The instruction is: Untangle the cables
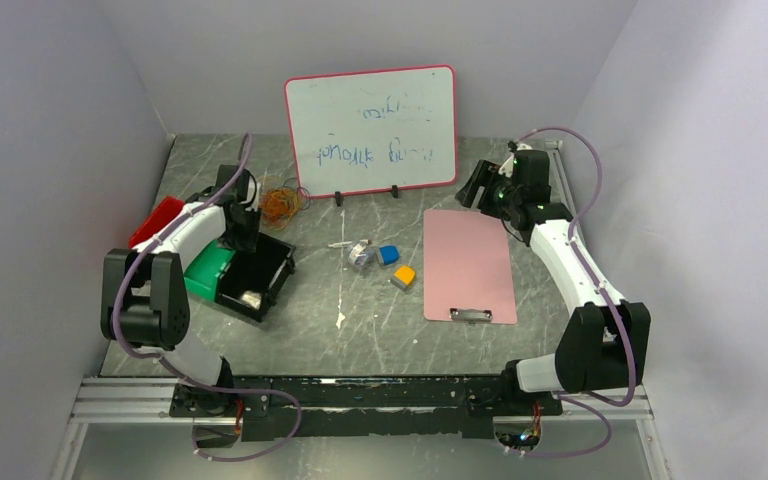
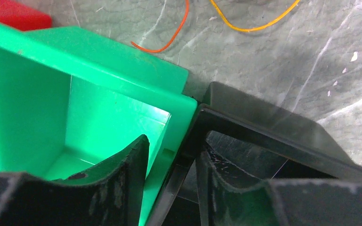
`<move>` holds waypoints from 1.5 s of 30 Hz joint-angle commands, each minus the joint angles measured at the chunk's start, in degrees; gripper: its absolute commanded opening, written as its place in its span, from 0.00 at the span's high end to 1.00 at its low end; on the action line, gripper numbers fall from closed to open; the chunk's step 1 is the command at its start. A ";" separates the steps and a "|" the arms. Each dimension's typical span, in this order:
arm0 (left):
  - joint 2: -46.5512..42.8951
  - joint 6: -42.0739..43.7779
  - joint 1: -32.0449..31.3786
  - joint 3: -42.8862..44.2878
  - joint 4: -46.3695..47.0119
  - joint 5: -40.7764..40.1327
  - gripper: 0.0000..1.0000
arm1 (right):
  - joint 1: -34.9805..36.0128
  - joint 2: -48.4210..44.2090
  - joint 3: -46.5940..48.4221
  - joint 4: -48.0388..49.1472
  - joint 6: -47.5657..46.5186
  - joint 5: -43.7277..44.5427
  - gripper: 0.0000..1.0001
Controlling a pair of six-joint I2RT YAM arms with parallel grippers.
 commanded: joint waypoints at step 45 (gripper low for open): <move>3.46 -30.48 -13.49 8.91 -9.69 -11.45 0.89 | 2.65 -1.06 -0.05 -0.13 1.32 3.88 0.25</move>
